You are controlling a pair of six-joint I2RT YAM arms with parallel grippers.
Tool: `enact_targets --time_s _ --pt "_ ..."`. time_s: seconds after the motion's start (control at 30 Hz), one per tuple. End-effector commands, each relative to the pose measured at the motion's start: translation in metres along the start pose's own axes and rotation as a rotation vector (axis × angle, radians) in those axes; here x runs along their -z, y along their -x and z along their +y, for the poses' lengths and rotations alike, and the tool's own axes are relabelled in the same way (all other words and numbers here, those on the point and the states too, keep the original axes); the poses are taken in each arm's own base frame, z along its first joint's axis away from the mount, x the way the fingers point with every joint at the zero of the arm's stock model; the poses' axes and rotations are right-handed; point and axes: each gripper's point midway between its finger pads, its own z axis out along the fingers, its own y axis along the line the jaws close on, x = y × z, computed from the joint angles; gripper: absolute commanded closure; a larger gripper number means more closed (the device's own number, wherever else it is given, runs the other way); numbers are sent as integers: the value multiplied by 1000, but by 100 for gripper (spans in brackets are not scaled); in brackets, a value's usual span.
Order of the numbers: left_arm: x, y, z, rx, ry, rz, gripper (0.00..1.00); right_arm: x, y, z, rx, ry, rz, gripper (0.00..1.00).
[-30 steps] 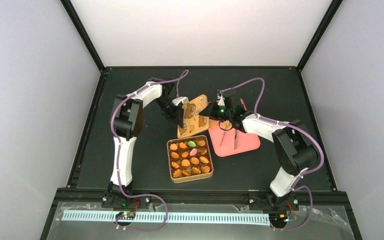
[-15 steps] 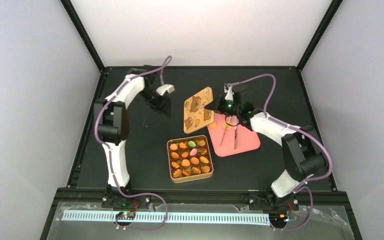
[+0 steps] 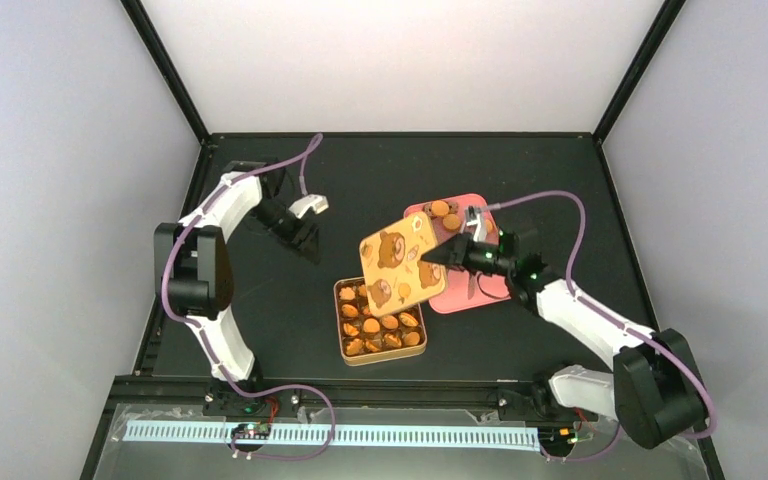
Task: Pack the cookies
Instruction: Place the box lid on the packing box.
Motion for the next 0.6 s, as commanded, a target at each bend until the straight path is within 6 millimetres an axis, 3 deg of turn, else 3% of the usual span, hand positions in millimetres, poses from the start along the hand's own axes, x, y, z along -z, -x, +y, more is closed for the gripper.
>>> enact_targets --time_s 0.0,0.27,0.57 --pt "3 -4 -11 -78 -31 -44 37 11 -33 5 -64 116 90 98" --pt "-6 -13 -8 -80 -25 -37 40 10 -62 8 -135 219 167 98" --pt "-1 -13 -6 -102 13 -49 37 -15 -93 9 -183 300 289 97"
